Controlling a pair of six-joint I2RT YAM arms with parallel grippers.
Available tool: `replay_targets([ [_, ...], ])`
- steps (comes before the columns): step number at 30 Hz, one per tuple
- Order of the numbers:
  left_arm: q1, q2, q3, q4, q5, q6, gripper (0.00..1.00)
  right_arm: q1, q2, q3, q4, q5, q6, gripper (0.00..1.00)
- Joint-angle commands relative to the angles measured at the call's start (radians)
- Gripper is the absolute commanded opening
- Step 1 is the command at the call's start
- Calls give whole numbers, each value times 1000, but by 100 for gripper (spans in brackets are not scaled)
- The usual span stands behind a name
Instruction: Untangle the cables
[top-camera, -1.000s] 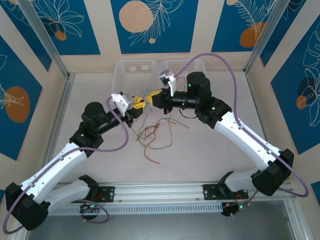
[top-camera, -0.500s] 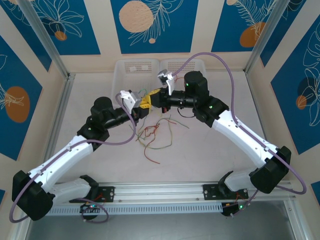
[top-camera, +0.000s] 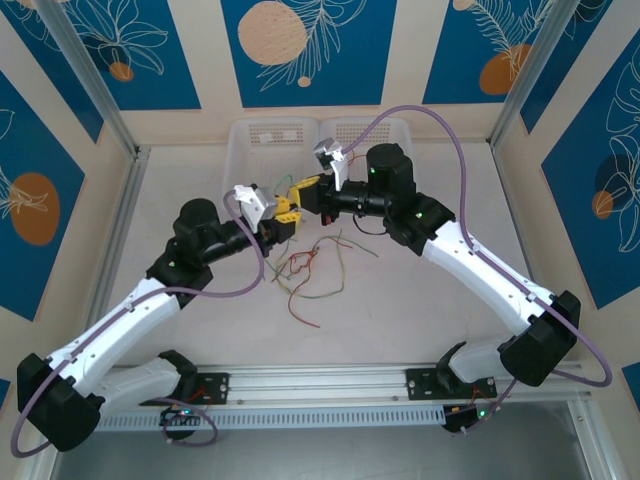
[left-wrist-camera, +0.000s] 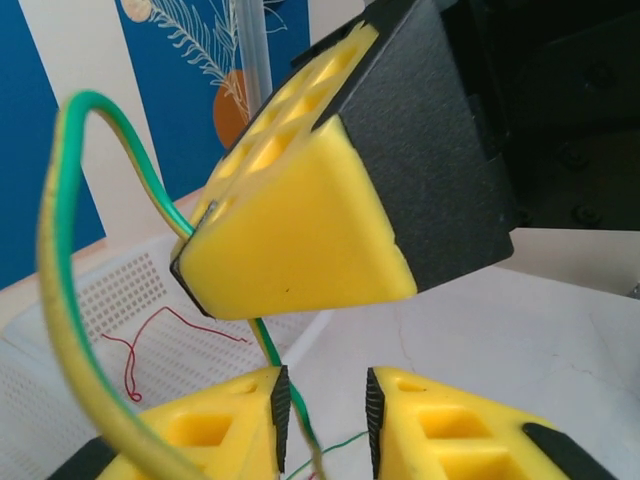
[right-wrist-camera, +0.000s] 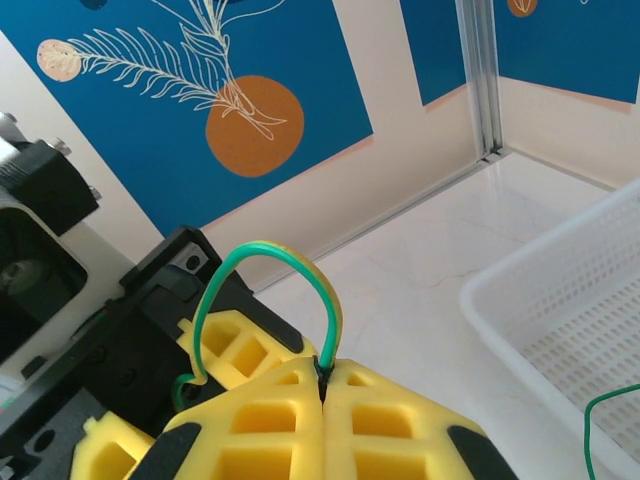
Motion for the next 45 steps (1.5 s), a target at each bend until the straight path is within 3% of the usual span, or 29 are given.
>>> replay_targets([
  [1,-14,20,20,22,14,-2,34,9,-1,3,43,-55,22,0],
  [8,-12,35,11,28,-85,22,35,6,-13,10,56,-153,123,0],
  [13,-13,54,15,48,-72,14,33,8,3,-30,114,-187,178,0],
  [16,-12,60,20,55,-67,12,24,8,13,-41,139,-188,202,0],
  [19,-12,56,17,52,-90,12,0,6,17,-23,114,-169,197,0],
  [23,-11,28,-2,53,-143,5,0,-6,13,0,1,-10,171,0],
  [24,-8,25,-10,61,-167,-6,0,-10,16,7,-29,20,165,5],
  [26,11,25,-18,59,-189,-22,0,-22,14,13,-63,14,143,26],
  [27,21,31,-19,56,-206,-26,0,-23,6,6,-56,9,138,28],
  [30,64,66,10,0,-277,-25,0,-23,-34,-25,-44,75,140,60],
  [32,117,116,76,-89,-317,-16,0,-30,-76,-47,-57,207,141,64],
  [36,294,291,302,-281,-232,-55,0,-72,-198,-153,-23,486,194,75],
  [40,310,536,636,-532,-438,27,0,-142,-310,-272,21,547,269,76],
  [43,312,819,1045,-848,-560,-5,0,-149,-360,-324,30,578,280,75],
  [45,310,986,1274,-991,-543,-7,0,-150,-382,-341,25,591,273,75],
])
